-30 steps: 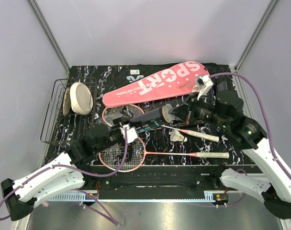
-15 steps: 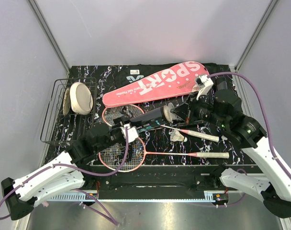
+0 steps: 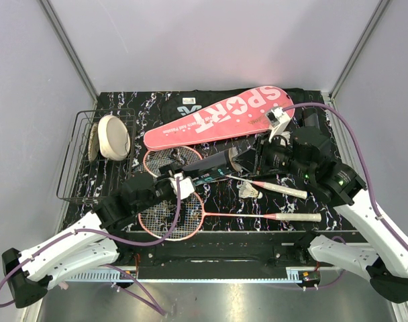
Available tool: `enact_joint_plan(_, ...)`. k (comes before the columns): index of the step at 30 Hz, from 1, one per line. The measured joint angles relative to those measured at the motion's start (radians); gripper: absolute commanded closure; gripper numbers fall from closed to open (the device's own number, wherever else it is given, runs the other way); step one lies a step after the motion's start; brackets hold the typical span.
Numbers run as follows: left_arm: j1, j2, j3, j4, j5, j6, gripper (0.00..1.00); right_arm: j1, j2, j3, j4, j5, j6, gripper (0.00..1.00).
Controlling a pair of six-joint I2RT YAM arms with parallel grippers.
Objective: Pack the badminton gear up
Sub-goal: Close the lid on the shuttle tube.
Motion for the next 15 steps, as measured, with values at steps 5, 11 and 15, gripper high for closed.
enact_joint_plan(5, 0.000, 0.000, 0.000, -0.009, 0.000, -0.004, 1.00, 0.000, -0.006, -0.019, 0.034, -0.027, 0.033, 0.62)
enact_joint_plan(11, 0.000, 0.000, 0.000, -0.013, 0.001, -0.004, 1.00, 0.000, -0.026, -0.054, 0.072, -0.042, 0.068, 0.61)
enact_joint_plan(15, 0.000, 0.000, 0.000, -0.012, 0.004, -0.006, 1.00, 0.000, -0.035, -0.066, 0.091, -0.048, 0.085, 0.59)
